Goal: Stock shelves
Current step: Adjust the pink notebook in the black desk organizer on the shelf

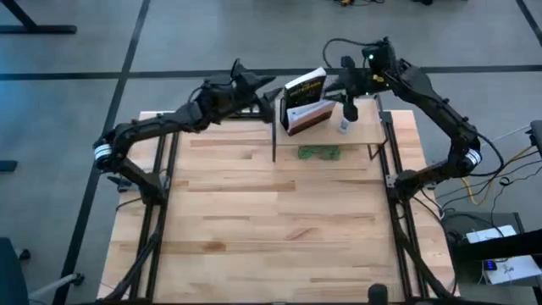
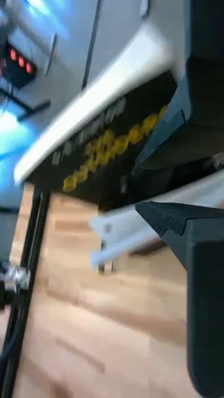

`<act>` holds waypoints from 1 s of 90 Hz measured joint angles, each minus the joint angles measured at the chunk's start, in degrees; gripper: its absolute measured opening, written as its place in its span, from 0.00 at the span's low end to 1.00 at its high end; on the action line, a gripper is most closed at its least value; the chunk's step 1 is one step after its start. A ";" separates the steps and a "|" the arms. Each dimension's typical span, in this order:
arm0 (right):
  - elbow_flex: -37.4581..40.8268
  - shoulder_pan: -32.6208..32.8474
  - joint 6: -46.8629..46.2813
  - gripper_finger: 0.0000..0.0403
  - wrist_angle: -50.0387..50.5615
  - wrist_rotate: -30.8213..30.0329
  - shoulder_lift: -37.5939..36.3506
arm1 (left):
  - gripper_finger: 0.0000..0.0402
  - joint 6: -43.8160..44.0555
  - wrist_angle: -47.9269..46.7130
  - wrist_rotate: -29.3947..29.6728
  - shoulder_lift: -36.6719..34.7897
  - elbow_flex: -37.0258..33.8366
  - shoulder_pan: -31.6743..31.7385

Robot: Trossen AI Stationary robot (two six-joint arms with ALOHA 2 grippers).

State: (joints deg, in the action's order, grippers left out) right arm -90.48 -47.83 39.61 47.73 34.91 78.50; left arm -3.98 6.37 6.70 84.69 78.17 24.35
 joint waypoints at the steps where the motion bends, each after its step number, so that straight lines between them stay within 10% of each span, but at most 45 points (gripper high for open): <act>1: -0.01 0.36 -0.01 0.17 0.17 0.00 0.00 | 0.46 -0.01 -0.66 -0.11 -0.38 0.00 -0.10; 49: 0.48 17.87 -3.45 0.03 4.58 -0.60 0.00 | 0.35 1.85 6.70 -2.98 -18.90 -29.50 -10.49; 90: 9.05 36.06 -15.48 0.03 9.90 -0.39 0.07 | 0.34 1.54 40.83 -2.84 -6.85 -43.64 -12.80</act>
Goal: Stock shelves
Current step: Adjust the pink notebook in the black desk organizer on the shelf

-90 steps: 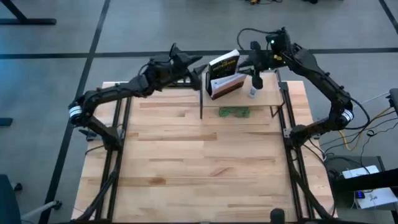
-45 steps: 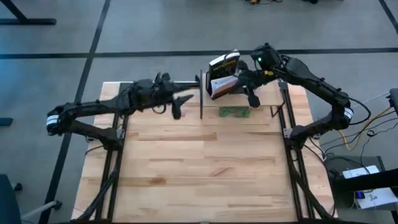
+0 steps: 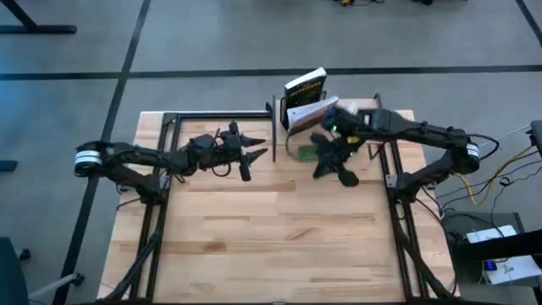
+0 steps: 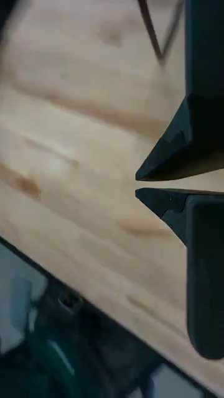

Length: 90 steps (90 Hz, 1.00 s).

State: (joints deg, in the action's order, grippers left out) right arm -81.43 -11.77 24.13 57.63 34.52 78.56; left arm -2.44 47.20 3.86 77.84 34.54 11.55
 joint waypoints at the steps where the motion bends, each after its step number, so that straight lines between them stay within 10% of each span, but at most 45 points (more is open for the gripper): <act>1: 0.44 0.44 -0.69 0.03 0.01 0.00 0.00 | 0.35 0.00 0.34 0.00 0.59 0.19 0.00; 32: 18.32 18.10 -20.81 0.00 -16.12 -0.74 0.24 | 0.58 -3.35 2.42 1.98 14.24 13.20 0.33; 50: 26.03 28.90 -31.64 0.00 -28.84 -14.46 0.31 | 0.63 -4.00 -2.79 17.89 15.61 16.29 1.00; 90: 35.59 42.10 -37.63 0.00 -53.59 -31.68 0.31 | 0.59 -1.08 1.89 15.02 19.07 16.46 1.27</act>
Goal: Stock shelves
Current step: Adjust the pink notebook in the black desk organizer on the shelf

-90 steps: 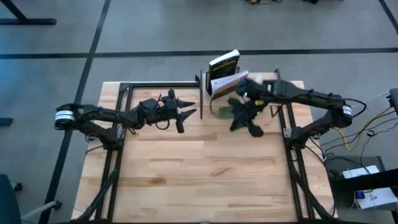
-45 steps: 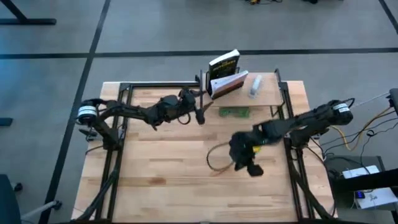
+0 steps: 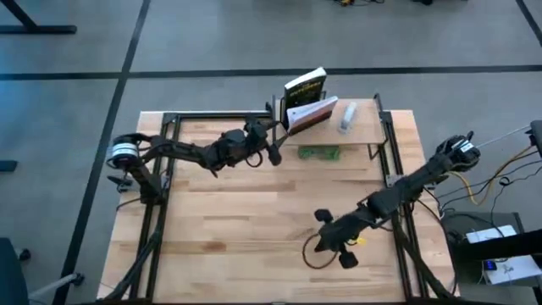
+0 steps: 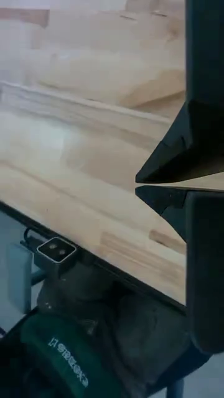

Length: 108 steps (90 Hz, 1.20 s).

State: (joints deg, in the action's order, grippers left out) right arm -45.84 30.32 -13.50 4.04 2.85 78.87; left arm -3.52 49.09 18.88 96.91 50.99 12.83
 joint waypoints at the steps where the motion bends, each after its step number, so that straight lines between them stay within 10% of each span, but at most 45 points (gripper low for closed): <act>1: 0.03 0.06 0.00 0.00 -0.17 -0.16 0.00 | 0.59 0.26 0.07 -0.07 0.23 0.10 0.05; 74: 0.14 0.44 0.21 0.00 -3.09 -3.00 1.82 | 0.50 1.02 0.38 0.17 8.18 10.90 1.37; 108: 0.17 0.44 -0.01 0.00 -4.41 -3.01 3.32 | 0.14 0.76 0.49 3.64 8.23 10.90 1.65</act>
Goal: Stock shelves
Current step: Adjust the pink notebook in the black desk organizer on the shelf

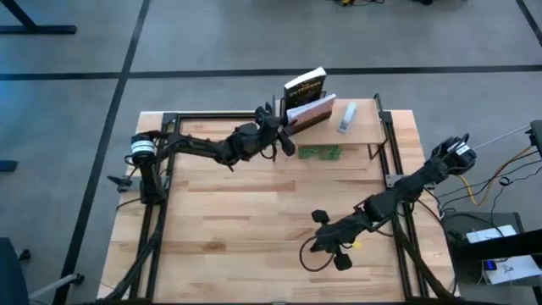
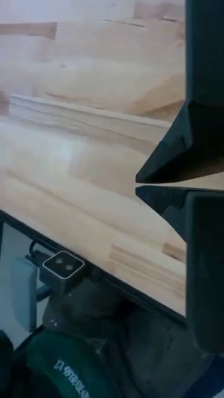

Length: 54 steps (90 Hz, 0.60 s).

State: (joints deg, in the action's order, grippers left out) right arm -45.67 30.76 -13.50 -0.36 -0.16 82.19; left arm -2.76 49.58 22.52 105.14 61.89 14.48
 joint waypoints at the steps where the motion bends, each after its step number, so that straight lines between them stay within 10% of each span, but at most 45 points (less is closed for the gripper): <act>1: 0.00 0.00 0.01 0.00 -0.03 0.00 0.00 | 0.13 0.00 0.00 0.00 0.00 0.00 0.00; 54: 0.00 -0.02 0.01 0.00 -0.02 0.08 0.00 | 0.02 0.04 -3.72 -0.13 -1.45 0.00 -0.44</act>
State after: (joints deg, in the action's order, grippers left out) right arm -45.67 30.74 -13.50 -0.38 -0.08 82.19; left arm -2.72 45.86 22.39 103.70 61.89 14.04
